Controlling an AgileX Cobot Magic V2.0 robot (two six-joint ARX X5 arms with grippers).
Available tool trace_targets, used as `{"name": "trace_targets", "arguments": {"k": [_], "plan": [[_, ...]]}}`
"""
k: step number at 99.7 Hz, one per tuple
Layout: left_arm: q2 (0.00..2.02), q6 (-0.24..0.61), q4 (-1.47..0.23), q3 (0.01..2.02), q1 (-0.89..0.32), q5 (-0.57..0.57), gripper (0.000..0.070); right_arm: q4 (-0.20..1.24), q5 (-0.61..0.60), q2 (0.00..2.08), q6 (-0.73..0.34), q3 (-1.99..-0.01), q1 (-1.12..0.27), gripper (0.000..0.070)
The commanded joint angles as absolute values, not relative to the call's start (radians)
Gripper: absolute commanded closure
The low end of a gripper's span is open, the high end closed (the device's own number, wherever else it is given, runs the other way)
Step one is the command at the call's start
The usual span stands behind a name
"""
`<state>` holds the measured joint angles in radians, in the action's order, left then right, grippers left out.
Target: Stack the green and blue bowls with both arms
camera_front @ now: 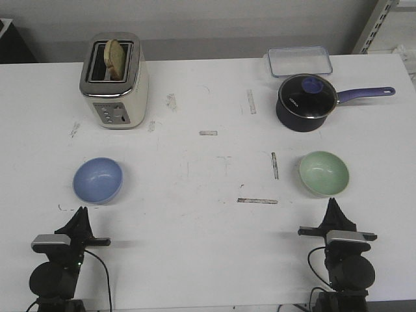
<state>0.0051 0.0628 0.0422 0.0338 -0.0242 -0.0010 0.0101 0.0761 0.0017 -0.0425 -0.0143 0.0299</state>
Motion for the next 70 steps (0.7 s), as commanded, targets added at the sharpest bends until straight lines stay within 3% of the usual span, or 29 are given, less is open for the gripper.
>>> {"name": "trace_targets", "arguments": {"k": [1, 70], "plan": [[0.003, 0.065, 0.053, 0.014, -0.025, -0.001, 0.0698, -0.001, 0.079, 0.001, -0.056, -0.012, 0.032, 0.0700], [0.003, 0.072, 0.048, 0.014, -0.025, -0.001, 0.0698, -0.011, 0.080, 0.001, -0.048, -0.012, 0.032, 0.0700]]}}
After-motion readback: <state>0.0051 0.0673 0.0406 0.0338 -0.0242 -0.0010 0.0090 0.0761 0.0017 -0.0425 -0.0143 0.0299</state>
